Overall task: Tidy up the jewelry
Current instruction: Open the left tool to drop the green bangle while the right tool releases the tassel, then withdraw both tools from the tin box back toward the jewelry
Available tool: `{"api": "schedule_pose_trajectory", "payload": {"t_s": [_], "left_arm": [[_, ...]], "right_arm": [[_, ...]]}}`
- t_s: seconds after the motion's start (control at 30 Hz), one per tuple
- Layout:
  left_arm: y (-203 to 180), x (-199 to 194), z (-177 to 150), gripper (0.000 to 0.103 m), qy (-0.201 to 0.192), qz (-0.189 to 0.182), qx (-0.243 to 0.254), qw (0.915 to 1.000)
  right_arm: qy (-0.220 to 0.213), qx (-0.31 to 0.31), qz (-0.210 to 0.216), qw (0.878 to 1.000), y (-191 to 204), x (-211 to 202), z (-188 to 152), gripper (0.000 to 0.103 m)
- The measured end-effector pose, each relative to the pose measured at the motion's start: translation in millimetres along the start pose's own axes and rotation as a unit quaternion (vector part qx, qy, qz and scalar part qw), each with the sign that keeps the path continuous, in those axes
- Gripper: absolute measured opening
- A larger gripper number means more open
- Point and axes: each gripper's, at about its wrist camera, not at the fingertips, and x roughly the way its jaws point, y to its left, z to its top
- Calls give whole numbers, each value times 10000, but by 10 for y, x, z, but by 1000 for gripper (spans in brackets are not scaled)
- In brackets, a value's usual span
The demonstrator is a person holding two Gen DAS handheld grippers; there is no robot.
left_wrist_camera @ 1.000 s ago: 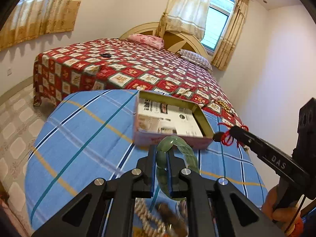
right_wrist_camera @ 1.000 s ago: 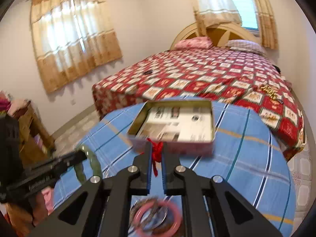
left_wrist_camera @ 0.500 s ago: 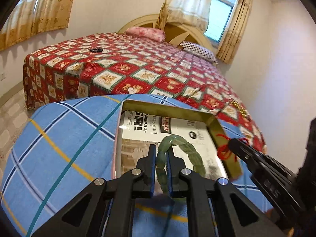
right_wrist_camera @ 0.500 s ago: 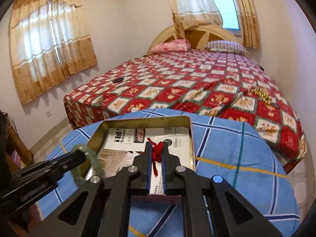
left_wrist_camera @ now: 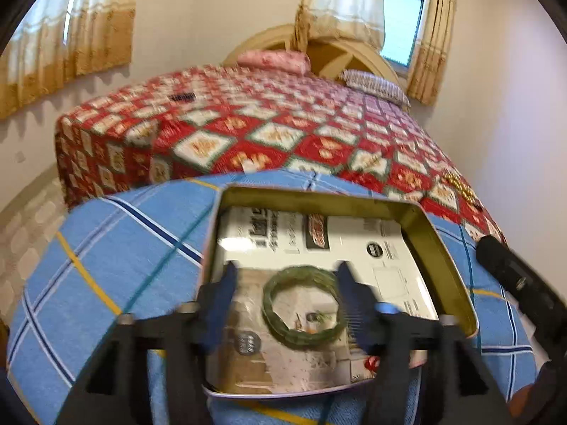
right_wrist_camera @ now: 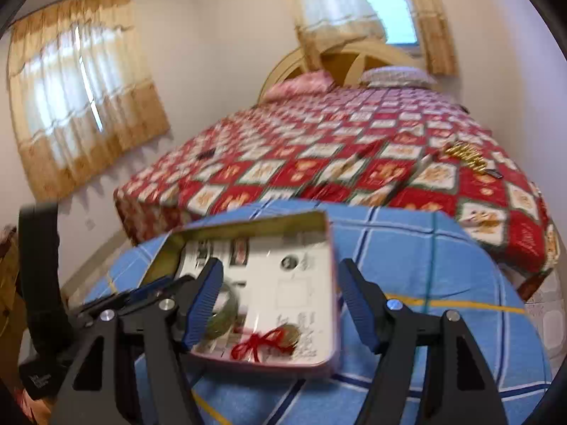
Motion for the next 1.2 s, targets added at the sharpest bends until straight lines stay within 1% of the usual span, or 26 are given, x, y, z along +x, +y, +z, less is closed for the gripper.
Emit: {"api": "schedule_pose_trajectory", "payload": {"t_s": [0.07,0.13,0.23,0.3,0.37,0.5,0.57,0.7,0.8,0.93,1.0,1.07,1.1,1.2], "left_arm": [[-26,-58,23,67,-125,58,93,9999],[-54,-78,49,67,-112,134,147,9997],[-47,-173,54,67,-101,202,124,9997],[-9,-268,30,67,-86,125,43,9999],[37,-372,-6,67,-49,54,-60,10000],[134,-554,-126,67,48,93,-225,9997],[163,-648,-214,67,84,69,-219,9997],[172,-816,-424,67,119,160,-87,9998],[199,-907,-578,67,214,206,-98,9995],[237,-1034,-752,67,299,163,-134,9993],[235,-1120,-837,67,292,151,-45,9994],[252,-1213,-903,67,220,331,56,9992],[274,-1245,-917,67,197,387,53,9990],[384,-1338,-957,67,171,394,-71,9991]], "right_arm": [[-187,170,-219,9994,-90,-56,35,71],[-316,329,-397,9982,-173,-102,63,71],[-367,449,-593,9966,-245,-105,85,71],[-389,457,-688,9958,-261,-113,99,71],[-373,439,-717,9958,-257,-134,114,71],[-315,216,-849,9957,-201,-299,111,71],[-205,204,-841,9960,-233,-385,53,71],[26,190,-917,9956,-347,-584,-135,71],[195,230,-866,9958,-406,-724,-275,71],[413,301,-733,9960,-428,-854,-441,71],[461,275,-645,9965,-393,-894,-486,71],[554,168,-491,9971,-302,-941,-531,71],[607,147,-347,9974,-251,-963,-556,71],[717,-40,-33,9974,-50,-1003,-636,70]]}}
